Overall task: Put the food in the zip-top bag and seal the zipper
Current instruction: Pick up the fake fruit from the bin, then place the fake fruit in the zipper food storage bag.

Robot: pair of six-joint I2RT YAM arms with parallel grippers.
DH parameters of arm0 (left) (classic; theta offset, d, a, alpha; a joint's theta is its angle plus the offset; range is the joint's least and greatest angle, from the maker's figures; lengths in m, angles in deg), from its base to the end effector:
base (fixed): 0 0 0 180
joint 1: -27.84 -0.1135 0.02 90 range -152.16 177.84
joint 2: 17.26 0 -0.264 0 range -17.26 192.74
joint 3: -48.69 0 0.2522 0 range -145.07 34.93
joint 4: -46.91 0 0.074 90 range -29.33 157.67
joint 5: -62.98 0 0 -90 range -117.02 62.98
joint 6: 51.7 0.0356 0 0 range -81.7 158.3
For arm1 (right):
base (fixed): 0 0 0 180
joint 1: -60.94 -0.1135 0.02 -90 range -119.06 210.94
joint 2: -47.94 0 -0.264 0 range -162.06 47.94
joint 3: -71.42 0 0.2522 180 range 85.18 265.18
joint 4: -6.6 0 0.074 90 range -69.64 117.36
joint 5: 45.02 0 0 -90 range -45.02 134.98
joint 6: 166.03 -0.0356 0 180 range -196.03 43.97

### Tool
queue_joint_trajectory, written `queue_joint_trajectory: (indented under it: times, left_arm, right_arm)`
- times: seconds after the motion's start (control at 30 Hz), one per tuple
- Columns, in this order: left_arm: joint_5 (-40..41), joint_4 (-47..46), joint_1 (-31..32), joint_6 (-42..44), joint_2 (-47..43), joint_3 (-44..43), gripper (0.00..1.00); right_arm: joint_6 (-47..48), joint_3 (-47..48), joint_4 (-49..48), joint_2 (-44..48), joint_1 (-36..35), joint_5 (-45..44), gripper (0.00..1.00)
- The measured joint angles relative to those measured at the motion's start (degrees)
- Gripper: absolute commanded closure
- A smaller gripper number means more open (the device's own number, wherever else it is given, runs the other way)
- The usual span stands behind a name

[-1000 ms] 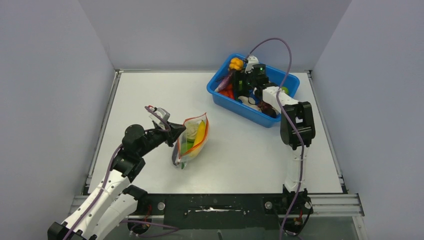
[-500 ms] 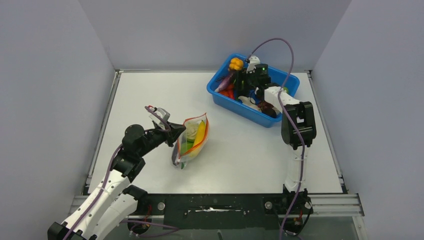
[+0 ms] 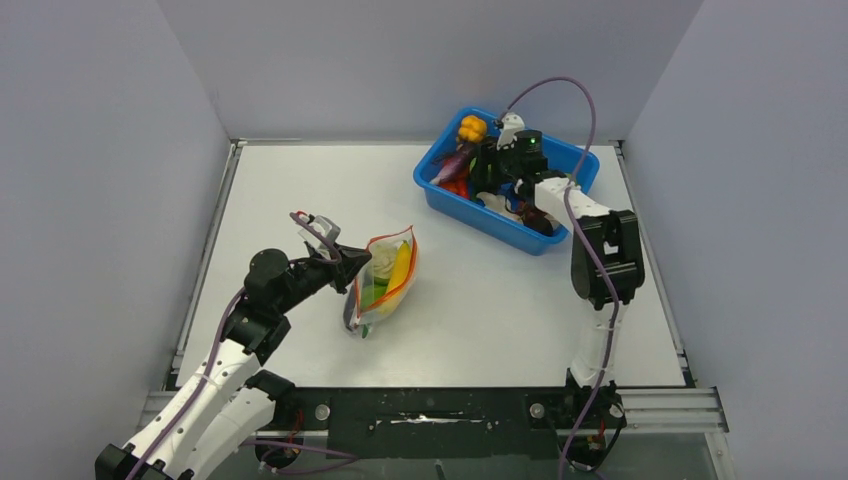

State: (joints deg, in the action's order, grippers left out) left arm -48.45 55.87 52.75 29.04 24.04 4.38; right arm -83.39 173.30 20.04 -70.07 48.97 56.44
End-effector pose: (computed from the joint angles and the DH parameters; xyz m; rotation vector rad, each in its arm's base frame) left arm 0.1578 -0.0876 0.2899 0.5188 1.6450 -0.7577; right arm 0.4690 0.1067 0.2228 -0.2069 2.0919 0.4128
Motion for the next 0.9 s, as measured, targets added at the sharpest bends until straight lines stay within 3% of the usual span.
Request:
queue_joint_trajectory:
  times: [0.53, 0.9]
  left_arm:
    - [-1.25, -1.07, -0.07, -0.61, 0.02, 1.01, 1.00]
    - [-1.40, -1.88, -0.20, -2.58, 0.26, 1.01, 1.00]
  right_arm:
    - [1.29, -12.98, 2.49, 20.13, -1.33, -0.74, 0.41]
    - [2.51, -24.44, 3.54, 38.45, -13.73, 0.22, 0.40]
